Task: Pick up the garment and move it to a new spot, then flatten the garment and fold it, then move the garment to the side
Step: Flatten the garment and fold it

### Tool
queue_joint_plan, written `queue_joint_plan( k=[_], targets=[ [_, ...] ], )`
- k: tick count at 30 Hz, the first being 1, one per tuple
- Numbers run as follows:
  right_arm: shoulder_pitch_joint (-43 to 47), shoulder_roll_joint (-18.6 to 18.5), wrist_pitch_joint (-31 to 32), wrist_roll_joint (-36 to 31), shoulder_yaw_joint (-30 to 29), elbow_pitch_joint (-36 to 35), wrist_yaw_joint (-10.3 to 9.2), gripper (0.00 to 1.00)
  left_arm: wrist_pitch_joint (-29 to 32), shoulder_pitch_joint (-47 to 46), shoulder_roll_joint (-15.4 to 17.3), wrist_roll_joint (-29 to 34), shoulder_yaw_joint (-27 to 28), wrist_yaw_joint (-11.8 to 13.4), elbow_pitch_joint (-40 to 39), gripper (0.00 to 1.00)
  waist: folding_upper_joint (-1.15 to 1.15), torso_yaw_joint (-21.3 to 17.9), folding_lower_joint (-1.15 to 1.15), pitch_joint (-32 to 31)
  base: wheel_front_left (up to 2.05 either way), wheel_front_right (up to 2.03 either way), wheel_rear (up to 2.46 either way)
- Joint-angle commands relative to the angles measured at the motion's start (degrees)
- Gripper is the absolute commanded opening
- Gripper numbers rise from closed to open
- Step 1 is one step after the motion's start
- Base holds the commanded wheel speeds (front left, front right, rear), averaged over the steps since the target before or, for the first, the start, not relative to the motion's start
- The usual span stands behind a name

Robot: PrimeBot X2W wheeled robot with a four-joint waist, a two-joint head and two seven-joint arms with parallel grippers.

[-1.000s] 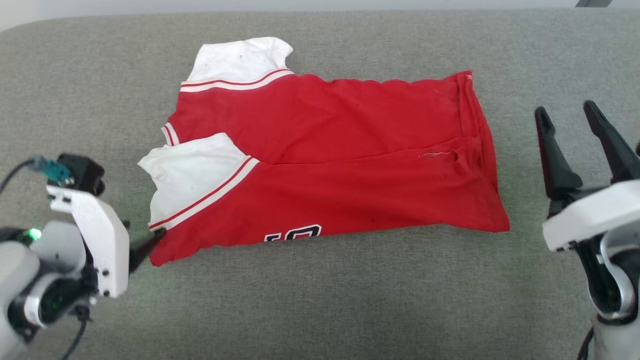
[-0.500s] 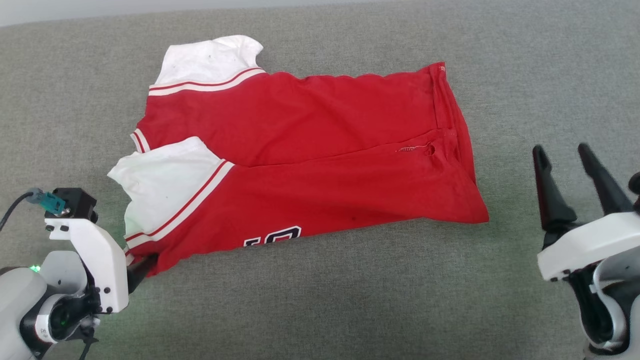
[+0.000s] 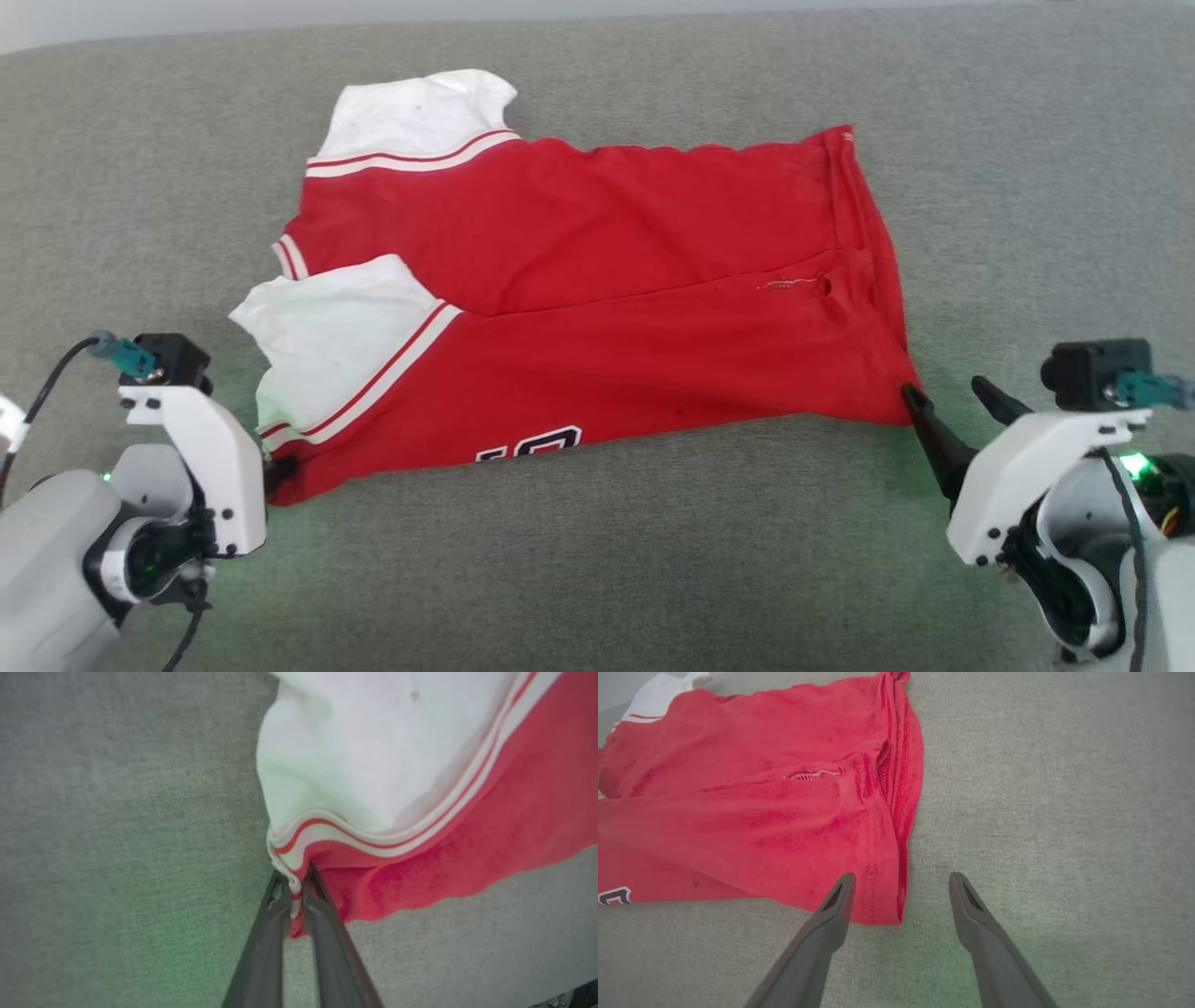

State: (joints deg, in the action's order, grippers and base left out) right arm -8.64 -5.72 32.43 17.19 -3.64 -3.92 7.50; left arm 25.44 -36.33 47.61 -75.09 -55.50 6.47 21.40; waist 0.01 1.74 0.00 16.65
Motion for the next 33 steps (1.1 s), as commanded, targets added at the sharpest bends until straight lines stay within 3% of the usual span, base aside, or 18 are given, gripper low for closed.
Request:
queue_joint_plan(
  k=[1,15,17,24,33],
  targets=[
    [-1.1,-0.5,0.6,0.2,0.3,0.4,-0.02,1.00,0.4,0.4,-1.8,0.3,-1.3,-0.4,0.5,0.00,-0.01,0.5,0.00,0.0,0.00,0.00,0.00],
    [-10.9,-3.8,13.5,-0.7,5.6,19.0,-0.02,1.00,0.4,-2.9,-5.4,2.4,-2.3,-3.2,3.4,0.00,-0.01,4.3,0.00,0.4,0.00,0.00,0.00],
    [-11.3,-4.8,15.9,-0.3,7.2,21.5,-0.02,0.00,0.5,-3.3,-5.7,2.6,-2.4,-3.5,3.8,0.00,-0.01,4.7,0.00,0.4,0.00,0.00,0.00],
    [-11.9,-8.0,20.6,3.3,9.2,19.7,-0.02,0.00,0.6,-3.0,-4.1,1.8,-1.7,-3.4,4.1,0.00,-0.01,5.0,0.00,-0.5,0.00,0.00,0.00],
    [-7.9,-12.8,27.4,7.2,7.0,7.5,-0.04,0.00,3.1,-1.4,2.8,1.7,-1.3,0.1,-5.0,0.00,-0.01,5.0,0.00,-2.8,0.00,0.00,0.00]
  ],
)
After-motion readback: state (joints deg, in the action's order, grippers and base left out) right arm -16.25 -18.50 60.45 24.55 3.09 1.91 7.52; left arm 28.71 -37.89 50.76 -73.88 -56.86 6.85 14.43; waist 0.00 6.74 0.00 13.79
